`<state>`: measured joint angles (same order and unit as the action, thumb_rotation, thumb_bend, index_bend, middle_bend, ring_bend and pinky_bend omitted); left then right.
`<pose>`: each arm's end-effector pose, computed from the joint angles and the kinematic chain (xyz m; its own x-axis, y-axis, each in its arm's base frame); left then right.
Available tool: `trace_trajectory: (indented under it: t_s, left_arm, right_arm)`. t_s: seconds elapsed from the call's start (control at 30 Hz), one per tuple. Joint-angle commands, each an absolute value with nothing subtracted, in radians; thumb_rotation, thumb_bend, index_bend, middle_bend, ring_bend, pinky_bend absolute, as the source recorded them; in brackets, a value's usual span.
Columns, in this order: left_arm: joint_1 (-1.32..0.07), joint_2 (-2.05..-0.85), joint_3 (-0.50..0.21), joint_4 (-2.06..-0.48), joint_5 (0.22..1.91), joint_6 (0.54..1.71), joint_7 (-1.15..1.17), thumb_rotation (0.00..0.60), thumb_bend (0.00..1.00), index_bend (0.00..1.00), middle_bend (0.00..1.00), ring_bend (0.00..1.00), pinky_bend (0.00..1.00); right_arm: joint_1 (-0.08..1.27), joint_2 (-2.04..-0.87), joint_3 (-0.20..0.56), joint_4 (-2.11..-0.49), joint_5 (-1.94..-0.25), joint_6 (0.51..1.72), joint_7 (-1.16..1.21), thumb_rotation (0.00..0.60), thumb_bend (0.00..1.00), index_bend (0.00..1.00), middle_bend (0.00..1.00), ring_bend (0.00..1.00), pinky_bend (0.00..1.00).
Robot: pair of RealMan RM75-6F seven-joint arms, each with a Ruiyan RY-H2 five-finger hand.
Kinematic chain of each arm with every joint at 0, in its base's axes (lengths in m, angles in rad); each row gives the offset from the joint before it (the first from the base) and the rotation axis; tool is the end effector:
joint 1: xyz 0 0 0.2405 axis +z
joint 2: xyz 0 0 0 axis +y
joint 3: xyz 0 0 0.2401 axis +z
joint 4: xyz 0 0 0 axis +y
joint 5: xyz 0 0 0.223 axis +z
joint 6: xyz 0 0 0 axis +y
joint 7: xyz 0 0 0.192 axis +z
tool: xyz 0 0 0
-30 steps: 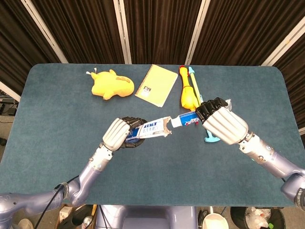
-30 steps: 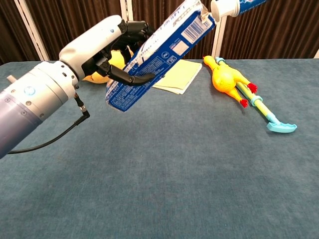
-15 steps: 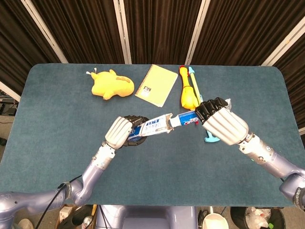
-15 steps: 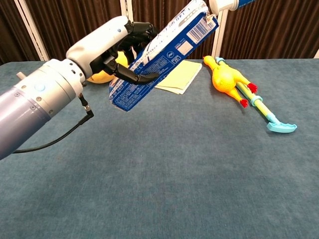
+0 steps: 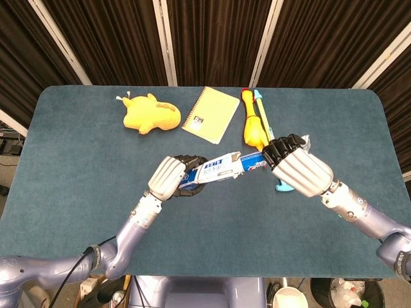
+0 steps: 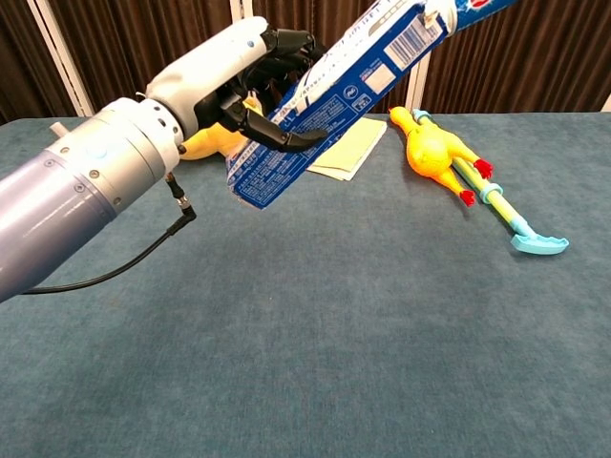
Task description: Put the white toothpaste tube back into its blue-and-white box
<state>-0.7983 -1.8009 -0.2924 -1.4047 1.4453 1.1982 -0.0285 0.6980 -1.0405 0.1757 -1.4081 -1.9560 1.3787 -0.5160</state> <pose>0.0048 0.3563 -0.0464 -0.0500 0.1575 0.9863 0.8028 -0.5812 0.1335 -0.0900 -0.3610 0.1468 0.6124 0.7272 0.3101 0.0016 -0.3933 0.9194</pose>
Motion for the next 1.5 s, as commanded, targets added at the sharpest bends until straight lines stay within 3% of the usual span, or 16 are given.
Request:
trace_trajectory:
  t_s: [0.03, 0.67, 1.13, 1.5]
  left_arm:
    - [-0.802, -1.803, -0.295, -1.414, 1.433, 1.189, -0.017, 0.600, 0.39, 0.36, 0.52, 0.49, 0.56]
    - [-0.867, -1.842, -0.377, -1.486, 1.263, 1.110, 0.129, 0.600, 0.39, 0.35, 0.52, 0.49, 0.57]
    - [-0.927, -1.879, -0.392, -1.475, 1.225, 1.086, 0.211, 0.600, 0.39, 0.35, 0.52, 0.49, 0.57]
    - [-0.973, -1.904, -0.427, -1.470, 1.232, 1.108, 0.235, 0.600, 0.39, 0.35, 0.52, 0.49, 0.57]
  right_arm:
    - [0.699, -1.043, 0.173, -1.401, -1.965, 1.386, -0.520, 0.600, 0.45, 0.77, 0.64, 0.58, 0.67]
    - [0.698, -1.047, 0.161, -1.357, -1.998, 1.420, -0.523, 0.600, 0.45, 0.77, 0.64, 0.58, 0.67]
    - [0.682, -1.046, 0.157, -1.325, -1.997, 1.462, -0.500, 0.600, 0.45, 0.77, 0.64, 0.58, 0.67]
    - [0.658, -1.071, 0.185, -1.285, -1.970, 1.542, -0.503, 0.600, 0.45, 0.60, 0.60, 0.48, 0.56]
